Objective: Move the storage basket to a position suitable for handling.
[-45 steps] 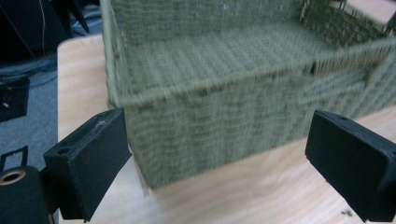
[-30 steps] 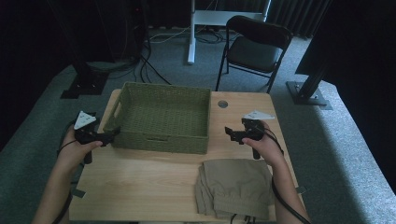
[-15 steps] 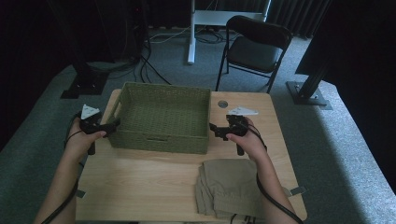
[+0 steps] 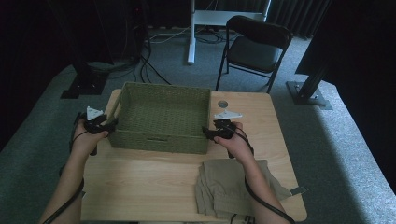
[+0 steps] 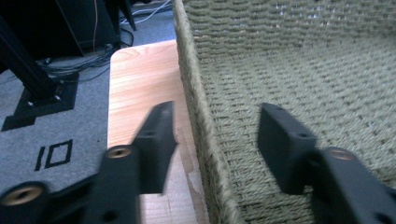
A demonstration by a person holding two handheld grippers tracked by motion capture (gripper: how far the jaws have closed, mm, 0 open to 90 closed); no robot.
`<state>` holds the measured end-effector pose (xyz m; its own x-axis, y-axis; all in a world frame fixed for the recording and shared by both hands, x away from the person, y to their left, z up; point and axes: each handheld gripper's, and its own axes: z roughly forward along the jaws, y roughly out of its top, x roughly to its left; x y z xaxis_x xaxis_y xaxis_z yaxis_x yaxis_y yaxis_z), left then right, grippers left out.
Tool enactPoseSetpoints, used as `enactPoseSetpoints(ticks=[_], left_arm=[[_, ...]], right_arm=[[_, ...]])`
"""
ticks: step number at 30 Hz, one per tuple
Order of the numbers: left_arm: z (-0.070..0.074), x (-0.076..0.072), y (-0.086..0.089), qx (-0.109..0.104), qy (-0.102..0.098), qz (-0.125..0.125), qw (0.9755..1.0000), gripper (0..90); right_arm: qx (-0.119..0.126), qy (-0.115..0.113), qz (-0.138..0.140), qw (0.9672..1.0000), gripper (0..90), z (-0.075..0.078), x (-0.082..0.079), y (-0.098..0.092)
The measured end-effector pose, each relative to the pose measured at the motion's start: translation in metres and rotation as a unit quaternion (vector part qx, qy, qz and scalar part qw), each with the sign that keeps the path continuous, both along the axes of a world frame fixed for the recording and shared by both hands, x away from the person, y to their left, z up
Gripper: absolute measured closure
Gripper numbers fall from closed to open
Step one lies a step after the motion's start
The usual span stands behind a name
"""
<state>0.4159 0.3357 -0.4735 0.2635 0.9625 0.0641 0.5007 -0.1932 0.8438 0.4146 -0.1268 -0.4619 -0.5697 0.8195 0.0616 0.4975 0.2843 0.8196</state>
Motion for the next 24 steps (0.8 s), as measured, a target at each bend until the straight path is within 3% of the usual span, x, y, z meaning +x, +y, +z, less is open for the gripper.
enactPoseSetpoints(ticks=[1,3,5,6,8,9,14,19,24], left_arm=[[-0.001,0.001,0.0,-0.012,0.0,0.004,0.9999,51.3],[-0.001,0.001,0.0,-0.016,-0.001,0.009,0.9998,53.8],[-0.002,0.001,0.0,-0.016,0.0,0.03,0.9994,59.7],[-0.002,0.001,-0.001,-0.032,0.008,0.031,0.999,70.0],[-0.003,0.0,-0.003,-0.041,0.007,0.036,0.9985,74.6],[-0.003,-0.001,-0.004,-0.044,0.009,0.04,0.9982,75.6],[-0.003,-0.003,-0.009,-0.047,0.011,0.053,0.9974,76.9],[-0.001,-0.005,-0.018,-0.029,0.019,0.064,0.9973,77.9],[-0.003,-0.007,-0.022,-0.048,0.013,0.065,0.9966,77.9]], right_arm=[[-0.001,0.0,-0.001,1.0,39.6,-0.001,0.0,0.001],[0.0,-0.001,-0.004,1.0,40.8,-0.003,0.0,0.003],[-0.003,-0.009,-0.007,0.9999,45.2,-0.003,0.0,0.005],[-0.004,-0.011,-0.007,0.9999,49.9,-0.004,-0.001,0.007],[-0.003,-0.008,-0.009,0.9999,52.2,-0.004,-0.002,0.008],[0.006,0.008,-0.018,0.9998,56.6,-0.003,-0.003,0.01],[-0.004,0.016,-0.035,0.9992,61.7,0.0,-0.004,0.013],[-0.01,0.019,-0.066,0.9976,65.7,0.001,-0.006,0.012],[-0.004,0.021,-0.076,0.9969,67.0,0.0,-0.006,0.009]])
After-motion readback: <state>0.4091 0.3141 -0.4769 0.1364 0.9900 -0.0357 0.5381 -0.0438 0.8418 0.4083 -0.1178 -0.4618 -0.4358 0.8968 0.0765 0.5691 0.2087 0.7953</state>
